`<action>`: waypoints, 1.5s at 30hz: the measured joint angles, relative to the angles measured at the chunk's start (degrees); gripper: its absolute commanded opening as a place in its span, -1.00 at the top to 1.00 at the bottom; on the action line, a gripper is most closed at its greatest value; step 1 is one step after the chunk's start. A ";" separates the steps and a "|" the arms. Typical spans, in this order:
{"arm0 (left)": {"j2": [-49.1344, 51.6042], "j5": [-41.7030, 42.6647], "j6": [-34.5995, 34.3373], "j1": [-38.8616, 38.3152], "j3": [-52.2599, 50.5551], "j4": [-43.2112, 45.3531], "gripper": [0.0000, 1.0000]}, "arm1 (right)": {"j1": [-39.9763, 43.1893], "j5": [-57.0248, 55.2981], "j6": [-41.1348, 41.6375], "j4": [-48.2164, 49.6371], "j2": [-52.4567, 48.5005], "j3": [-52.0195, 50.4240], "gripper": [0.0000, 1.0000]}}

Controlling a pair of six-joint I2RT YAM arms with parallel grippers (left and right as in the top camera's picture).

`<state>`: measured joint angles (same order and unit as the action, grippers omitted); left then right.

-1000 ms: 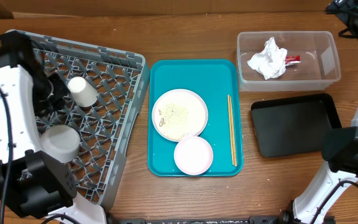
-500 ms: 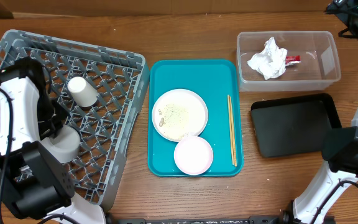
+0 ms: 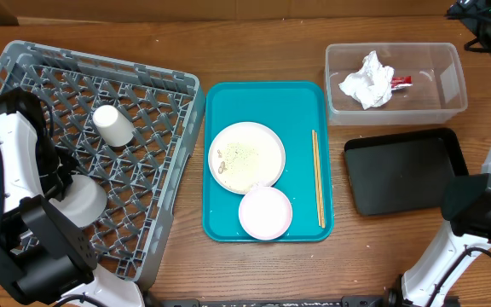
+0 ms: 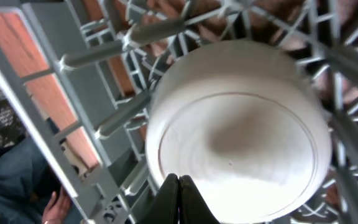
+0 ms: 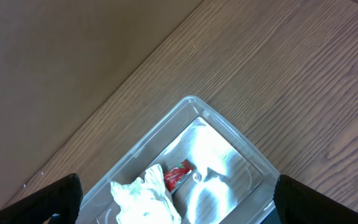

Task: Sort waste into correct bins and load items into the dishwasher
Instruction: 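Open the left gripper to release the bowl and raise it, then move the left arm back right toward the teal tray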

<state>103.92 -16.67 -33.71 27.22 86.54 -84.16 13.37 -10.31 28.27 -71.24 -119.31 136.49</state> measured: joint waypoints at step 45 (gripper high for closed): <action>6.21 10.38 18.18 -37.75 10.38 8.46 0.32 | 0.00 0.00 -0.02 0.02 0.00 0.00 -1.00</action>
<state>110.13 -6.28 -15.53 -10.52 96.92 -75.70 13.37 -10.31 28.25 -71.22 -119.31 136.49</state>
